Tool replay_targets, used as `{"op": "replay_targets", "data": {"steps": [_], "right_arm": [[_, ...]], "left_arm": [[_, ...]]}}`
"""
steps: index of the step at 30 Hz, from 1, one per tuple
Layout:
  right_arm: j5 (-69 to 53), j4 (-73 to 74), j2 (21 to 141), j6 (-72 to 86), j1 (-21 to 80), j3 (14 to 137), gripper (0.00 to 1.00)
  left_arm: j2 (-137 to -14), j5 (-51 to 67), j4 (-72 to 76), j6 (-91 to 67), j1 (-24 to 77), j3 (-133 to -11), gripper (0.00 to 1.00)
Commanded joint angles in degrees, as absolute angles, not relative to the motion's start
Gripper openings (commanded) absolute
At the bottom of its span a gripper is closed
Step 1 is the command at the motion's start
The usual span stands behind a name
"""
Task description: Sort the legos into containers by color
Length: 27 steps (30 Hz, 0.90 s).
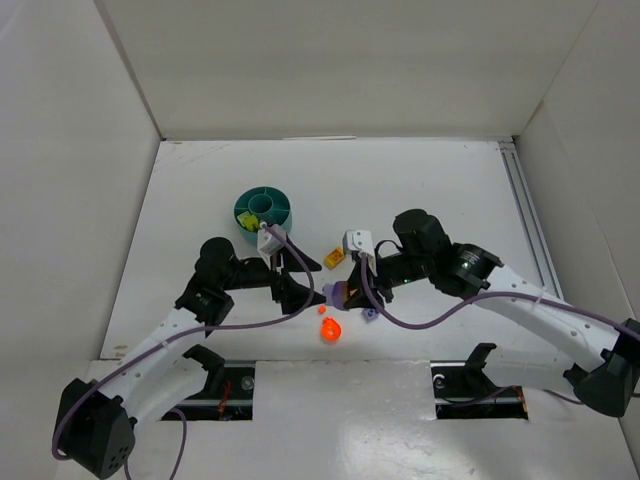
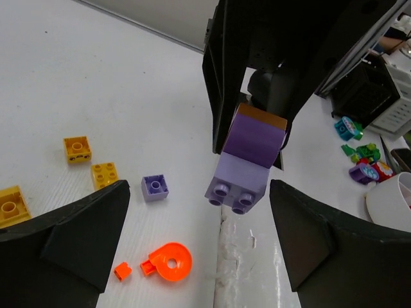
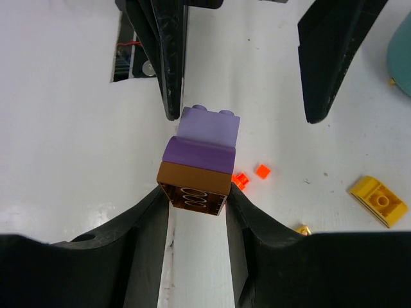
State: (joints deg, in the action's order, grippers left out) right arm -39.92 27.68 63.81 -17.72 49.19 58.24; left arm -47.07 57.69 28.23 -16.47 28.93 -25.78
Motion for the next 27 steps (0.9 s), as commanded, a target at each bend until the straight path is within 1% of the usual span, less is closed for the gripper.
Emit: {"op": "replay_targets", "data": {"steps": [1, 2, 6, 9, 11, 12, 15, 16, 18, 22, 23, 27], "right_arm": [[-44.6, 24.6, 63.9, -18.5, 49.0, 60.0, 0.10], [-44.6, 23.7, 64.4, -18.5, 49.0, 60.0, 0.09], [-45.9, 23.1, 67.0, -17.8, 49.0, 60.6, 0.09], [-46.7, 23.1, 68.9, -18.5, 49.0, 61.1, 0.08], [-46.7, 22.4, 68.9, -18.5, 49.0, 61.8, 0.08], [-46.7, 21.9, 68.9, -18.5, 49.0, 62.3, 0.08], [-44.3, 22.4, 68.9, -18.5, 49.0, 62.3, 0.08], [-43.5, 22.4, 68.9, -18.5, 49.0, 62.8, 0.08], [-42.3, 22.4, 68.3, -17.9, 48.3, 62.8, 0.08], [-41.7, 22.4, 66.4, -17.3, 46.6, 62.3, 0.08], [-41.7, 22.4, 65.8, -17.3, 46.6, 62.3, 0.08], [-45.7, 20.3, 65.8, -17.3, 46.0, 61.2, 0.08]], "left_arm": [[-47.6, 61.4, 32.2, -12.5, 29.5, -27.3, 0.87], [-48.2, 61.4, 32.2, -12.5, 30.2, -27.3, 0.87], [-50.4, 59.5, 32.2, -12.5, 31.6, -29.1, 0.86], [-51.8, 58.9, 32.2, -12.5, 33.8, -30.3, 0.80], [-52.6, 58.4, 32.2, -12.0, 35.2, -30.9, 0.79], [-53.2, 58.4, 32.2, -12.0, 35.2, -30.9, 0.71], [-54.5, 58.9, 32.2, -12.0, 35.9, -31.6, 0.58], [-54.5, 59.4, 32.2, -11.4, 35.9, -31.6, 0.51], [-54.5, 60.0, 32.2, -11.4, 35.9, -31.0, 0.46], [-52.8, 60.0, 32.2, -11.4, 35.9, -29.7, 0.45], [-52.8, 60.0, 32.2, -11.4, 35.9, -29.2, 0.43], [-51.3, 59.5, 32.2, -11.4, 35.9, -29.2, 0.26]]}}
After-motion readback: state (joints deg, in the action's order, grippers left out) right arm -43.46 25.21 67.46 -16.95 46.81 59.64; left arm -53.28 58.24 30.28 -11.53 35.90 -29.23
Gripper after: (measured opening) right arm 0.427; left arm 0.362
